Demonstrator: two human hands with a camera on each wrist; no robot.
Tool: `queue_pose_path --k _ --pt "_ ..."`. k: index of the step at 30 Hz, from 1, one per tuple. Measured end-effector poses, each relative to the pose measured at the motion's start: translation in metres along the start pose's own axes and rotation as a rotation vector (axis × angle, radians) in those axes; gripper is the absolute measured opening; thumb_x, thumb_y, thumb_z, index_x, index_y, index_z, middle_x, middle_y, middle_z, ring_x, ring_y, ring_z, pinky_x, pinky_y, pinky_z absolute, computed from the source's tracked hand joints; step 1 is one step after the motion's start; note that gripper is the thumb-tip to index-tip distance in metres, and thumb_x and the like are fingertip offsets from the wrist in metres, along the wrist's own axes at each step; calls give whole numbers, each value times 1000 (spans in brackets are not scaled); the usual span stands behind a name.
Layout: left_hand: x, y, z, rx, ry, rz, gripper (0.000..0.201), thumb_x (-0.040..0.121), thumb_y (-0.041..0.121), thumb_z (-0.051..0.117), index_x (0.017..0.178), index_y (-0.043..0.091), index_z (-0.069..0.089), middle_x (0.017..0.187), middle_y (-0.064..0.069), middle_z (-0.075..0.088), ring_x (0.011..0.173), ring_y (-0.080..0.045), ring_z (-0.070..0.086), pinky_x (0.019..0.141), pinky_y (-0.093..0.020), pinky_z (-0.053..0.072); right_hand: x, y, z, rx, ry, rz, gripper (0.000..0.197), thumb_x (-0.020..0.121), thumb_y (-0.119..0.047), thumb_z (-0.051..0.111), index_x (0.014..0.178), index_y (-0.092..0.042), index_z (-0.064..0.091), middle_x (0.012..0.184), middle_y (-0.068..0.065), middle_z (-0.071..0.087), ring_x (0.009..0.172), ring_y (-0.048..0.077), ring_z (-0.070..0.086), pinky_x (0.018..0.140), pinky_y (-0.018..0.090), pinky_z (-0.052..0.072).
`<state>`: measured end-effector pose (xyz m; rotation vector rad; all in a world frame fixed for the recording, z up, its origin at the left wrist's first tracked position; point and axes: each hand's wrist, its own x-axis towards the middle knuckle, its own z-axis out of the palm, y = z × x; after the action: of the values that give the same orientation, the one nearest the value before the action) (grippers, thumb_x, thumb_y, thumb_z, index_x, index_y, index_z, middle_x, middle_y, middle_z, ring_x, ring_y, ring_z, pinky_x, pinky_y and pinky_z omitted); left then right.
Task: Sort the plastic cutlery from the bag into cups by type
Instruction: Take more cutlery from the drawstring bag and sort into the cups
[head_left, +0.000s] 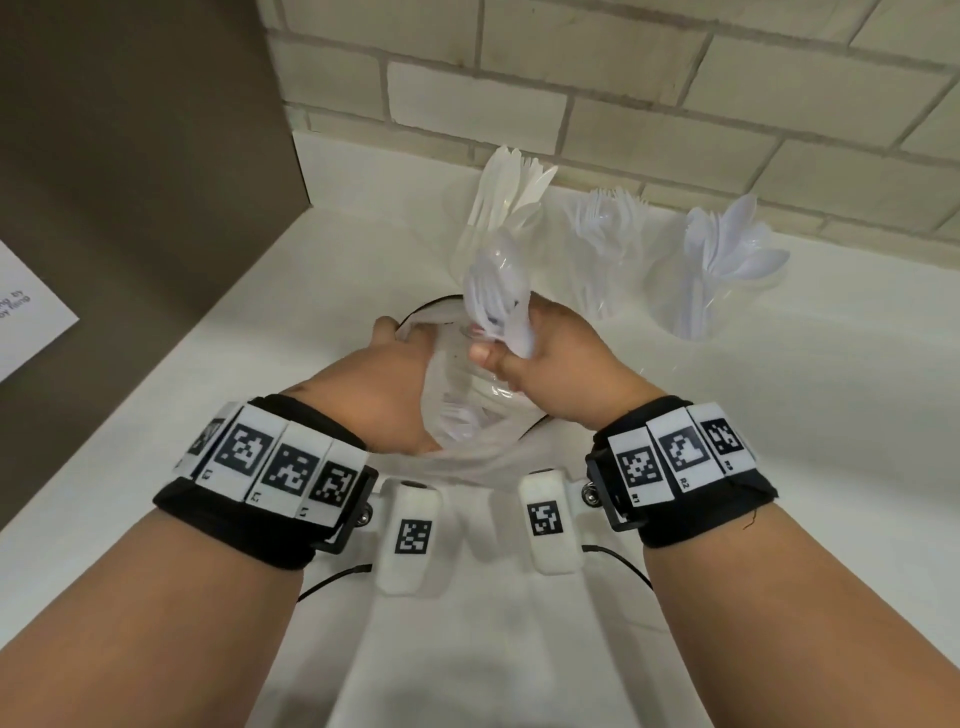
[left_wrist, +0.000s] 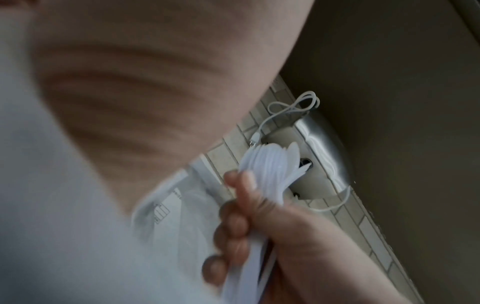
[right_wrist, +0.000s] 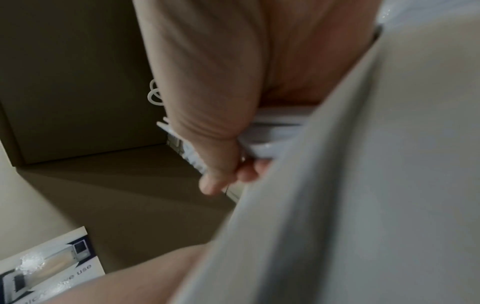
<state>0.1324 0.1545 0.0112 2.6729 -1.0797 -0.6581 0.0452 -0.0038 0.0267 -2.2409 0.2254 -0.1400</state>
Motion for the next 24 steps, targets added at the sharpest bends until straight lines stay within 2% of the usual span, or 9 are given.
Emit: queue_pose_path --k 3,7,9,11,13,15,17,20,24 --pt "-1 6 4 21 -17 -18 118 44 47 88 139 29 19 124 -4 25 96 -29 61 88 -43 54 0 -7 3 209 244 -34 28 86 -28 69 108 -15 58 84 -14 60 70 3 56 76 24 49" --pt "-2 10 5 36 0 -26 115 50 45 87 141 27 19 124 -6 26 92 -27 60 87 -41 54 3 -1 10 345 395 -10 38 78 -39 75 98 -10 62 79 -8 63 81 17 63 88 37 52" --pt "-2 11 5 41 -1 -20 112 54 47 85 143 28 19 124 -6 28 86 -24 57 84 -37 54 4 7 17 367 358 44 57 68 -47 78 105 -8 61 85 -4 65 88 21 66 87 36 53" --pt "-2 10 3 29 8 7 108 56 52 81 143 29 21 124 -5 30 84 -22 55 84 -34 52 4 15 22 322 275 104 45 69 -32 82 103 -13 60 84 -7 64 84 14 64 83 29 51" --pt "-1 6 0 -10 -1 26 103 58 56 79 144 32 25 132 -5 28 100 -23 56 91 -32 49 4 21 24 245 205 140 34 72 -17 82 100 -16 61 80 -7 64 78 11 63 80 28 51" --pt "-3 4 -4 -78 22 48 93 60 56 79 139 36 36 147 -6 19 131 -20 40 100 -26 39 3 23 24 232 195 167 32 72 -16 82 98 -15 63 83 -3 68 82 16 66 82 34 55" --pt "-5 5 -10 -164 165 99 74 61 51 81 125 34 47 153 -4 13 139 -14 29 95 -19 33 3 23 23 265 207 171 27 74 -17 80 96 -13 65 82 -1 69 82 19 68 84 42 56" --pt "-6 14 -22 -364 380 254 81 65 34 83 131 31 36 151 2 17 137 -8 27 97 -17 29 3 21 24 290 219 142 31 73 -22 79 101 -14 65 91 3 72 87 21 69 85 47 55" --pt "1 27 -25 -440 290 425 103 74 14 78 150 37 12 155 9 23 137 -7 34 111 -23 31 0 20 27 252 105 137 39 71 -13 80 97 -27 55 94 -4 67 92 16 65 79 32 54"
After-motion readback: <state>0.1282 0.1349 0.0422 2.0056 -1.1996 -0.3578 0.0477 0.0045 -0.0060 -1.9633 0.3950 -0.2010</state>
